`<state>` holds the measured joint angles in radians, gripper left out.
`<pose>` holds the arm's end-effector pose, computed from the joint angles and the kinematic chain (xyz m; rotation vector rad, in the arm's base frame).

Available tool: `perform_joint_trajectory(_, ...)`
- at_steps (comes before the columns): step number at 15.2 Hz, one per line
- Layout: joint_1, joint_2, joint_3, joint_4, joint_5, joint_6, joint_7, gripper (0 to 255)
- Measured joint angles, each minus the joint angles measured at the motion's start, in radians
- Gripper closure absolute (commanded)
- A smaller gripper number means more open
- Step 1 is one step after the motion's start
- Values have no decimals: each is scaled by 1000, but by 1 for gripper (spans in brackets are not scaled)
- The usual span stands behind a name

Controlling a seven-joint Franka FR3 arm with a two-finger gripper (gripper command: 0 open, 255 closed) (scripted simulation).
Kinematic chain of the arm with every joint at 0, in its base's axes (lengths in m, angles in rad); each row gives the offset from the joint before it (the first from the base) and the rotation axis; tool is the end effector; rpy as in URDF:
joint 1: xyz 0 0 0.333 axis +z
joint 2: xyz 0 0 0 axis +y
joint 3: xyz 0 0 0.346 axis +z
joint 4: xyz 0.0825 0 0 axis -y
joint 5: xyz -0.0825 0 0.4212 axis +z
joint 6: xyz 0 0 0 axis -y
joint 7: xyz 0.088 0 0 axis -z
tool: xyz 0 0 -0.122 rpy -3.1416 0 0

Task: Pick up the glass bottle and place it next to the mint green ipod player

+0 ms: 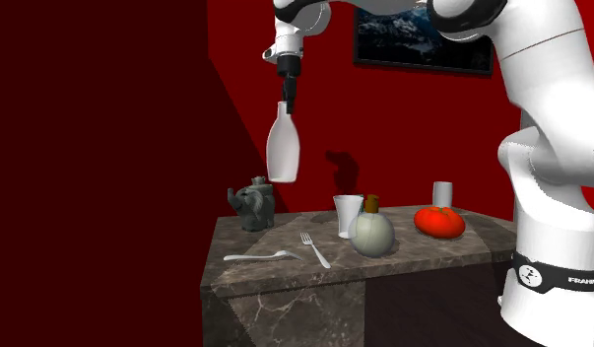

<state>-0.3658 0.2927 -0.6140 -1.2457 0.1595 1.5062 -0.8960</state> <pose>0.4414 -0.5038 0.6402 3.1215 -0.0783 0.0068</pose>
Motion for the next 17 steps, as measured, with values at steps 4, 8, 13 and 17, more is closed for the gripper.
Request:
perform_joint_trajectory(4, -13, -87, -28, -62, -43, -13, -53, 255)
perform_joint_trajectory(8, -32, -167, -55, -124, -87, -19, -110, 255)
perform_joint_trajectory(13, -71, -235, -94, -150, -126, -47, -193, 255)
perform_joint_trajectory(17, -110, -255, -129, -127, -137, -86, -269, 255)
